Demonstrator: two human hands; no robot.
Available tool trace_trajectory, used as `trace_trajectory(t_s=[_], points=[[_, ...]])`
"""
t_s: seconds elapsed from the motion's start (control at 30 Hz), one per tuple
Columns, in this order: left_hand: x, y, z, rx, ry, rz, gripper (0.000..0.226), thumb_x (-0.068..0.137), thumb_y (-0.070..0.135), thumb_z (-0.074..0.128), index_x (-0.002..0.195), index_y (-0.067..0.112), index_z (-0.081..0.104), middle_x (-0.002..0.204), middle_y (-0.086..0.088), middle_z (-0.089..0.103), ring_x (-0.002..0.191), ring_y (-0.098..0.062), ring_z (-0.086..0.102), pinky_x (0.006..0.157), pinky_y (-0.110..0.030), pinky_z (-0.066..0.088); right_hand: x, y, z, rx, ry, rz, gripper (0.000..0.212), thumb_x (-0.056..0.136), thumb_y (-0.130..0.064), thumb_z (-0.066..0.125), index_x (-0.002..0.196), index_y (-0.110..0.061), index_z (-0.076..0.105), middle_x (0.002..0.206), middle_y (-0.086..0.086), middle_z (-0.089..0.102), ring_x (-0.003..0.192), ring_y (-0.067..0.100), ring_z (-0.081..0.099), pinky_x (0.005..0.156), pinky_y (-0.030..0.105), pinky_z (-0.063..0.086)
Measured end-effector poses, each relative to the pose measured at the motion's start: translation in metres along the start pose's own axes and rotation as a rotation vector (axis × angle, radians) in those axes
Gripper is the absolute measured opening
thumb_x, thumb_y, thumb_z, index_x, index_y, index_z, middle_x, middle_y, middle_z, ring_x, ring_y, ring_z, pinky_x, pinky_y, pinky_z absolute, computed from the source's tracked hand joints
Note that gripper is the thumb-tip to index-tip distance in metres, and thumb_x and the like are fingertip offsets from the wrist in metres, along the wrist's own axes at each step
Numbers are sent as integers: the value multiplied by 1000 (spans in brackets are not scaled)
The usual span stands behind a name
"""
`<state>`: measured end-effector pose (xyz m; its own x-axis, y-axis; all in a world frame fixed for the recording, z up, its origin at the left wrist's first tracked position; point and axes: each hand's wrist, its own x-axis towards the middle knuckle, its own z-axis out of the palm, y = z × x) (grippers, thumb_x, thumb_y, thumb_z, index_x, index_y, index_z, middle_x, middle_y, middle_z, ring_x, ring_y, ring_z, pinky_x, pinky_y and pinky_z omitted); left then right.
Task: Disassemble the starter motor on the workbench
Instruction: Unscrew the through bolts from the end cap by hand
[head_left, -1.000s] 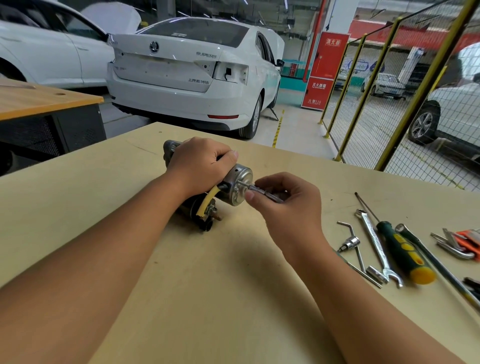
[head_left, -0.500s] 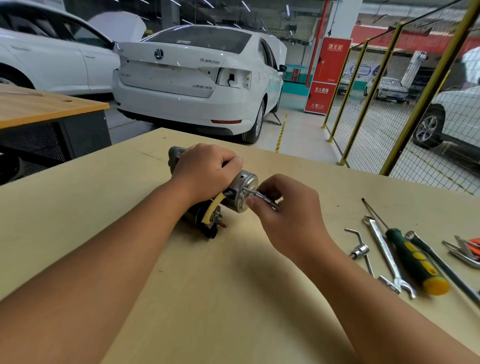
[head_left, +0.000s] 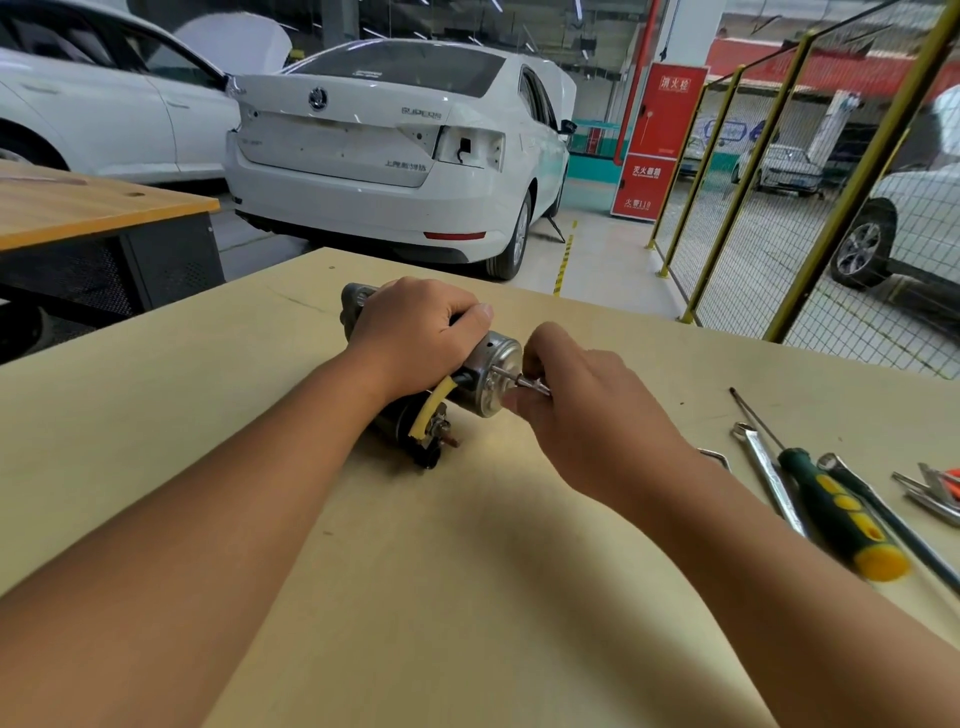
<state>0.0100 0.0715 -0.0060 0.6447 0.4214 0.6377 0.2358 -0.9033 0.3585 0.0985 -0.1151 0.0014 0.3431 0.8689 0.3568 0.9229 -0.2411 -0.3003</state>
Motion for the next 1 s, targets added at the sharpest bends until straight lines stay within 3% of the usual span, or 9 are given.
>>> trace_trajectory(t_s=[0.2,0.27,0.37,0.43,0.5,0.6,0.7,0.87,1.0], points=[[0,-1,0,-8,3,6,46,96,47,43,57,24,52,55,3,52,61,-19,53,62,-30,30,3,2,-3,5,41,-41,36,105,-36,46,71,-23,49,74,-1,47,67,11,44,55,26,28],[0,-1,0,-2,0,11,47,96,47,43,59,22,55,55,3,53,61,-19,53,61,-29,29,5,4,-3,-12,32,-35,31,103,-34,51,77,-20,55,78,-3,46,69,11,45,56,20,31],[0,-1,0,6,2,9,47,96,47,42,60,21,56,56,4,54,61,-18,53,61,-29,28,4,5,-1,-34,75,-33,20,96,-34,64,91,-18,52,83,-5,50,72,16,47,61,34,44],[0,-1,0,7,0,6,46,96,47,42,59,22,56,56,4,54,61,-17,53,61,-29,28,1,5,1,39,76,-44,21,95,-32,66,95,-19,50,80,-7,52,70,13,48,59,30,42],[-1,-1,0,5,0,4,46,96,47,42,57,26,53,55,5,53,61,-15,53,61,-28,28,-1,3,1,71,69,-68,19,99,-35,59,87,-22,52,75,-9,50,68,9,46,55,23,33],[0,-1,0,13,-2,1,45,96,47,43,57,27,53,55,6,54,61,-14,53,61,-29,29,1,5,-1,76,86,-63,37,105,-32,48,68,-25,46,73,-3,45,65,9,42,58,30,24],[-1,-1,0,5,1,2,44,96,47,43,56,30,51,55,8,53,61,-12,52,61,-29,29,3,7,-3,-2,91,-53,24,102,-35,53,87,-17,60,84,-2,51,74,17,49,65,36,40],[-1,-1,-1,7,-12,-1,45,96,48,41,60,25,56,58,5,56,63,-17,54,63,-30,31,-4,3,-1,47,48,-22,21,99,-42,57,101,-25,45,82,-3,58,71,22,52,59,38,45],[0,1,-3,-5,-35,-6,49,97,47,37,74,19,70,66,0,64,70,-21,60,65,-33,37,-3,1,3,-4,76,-50,36,105,-39,43,71,-29,38,72,-4,46,67,22,46,53,29,28]])
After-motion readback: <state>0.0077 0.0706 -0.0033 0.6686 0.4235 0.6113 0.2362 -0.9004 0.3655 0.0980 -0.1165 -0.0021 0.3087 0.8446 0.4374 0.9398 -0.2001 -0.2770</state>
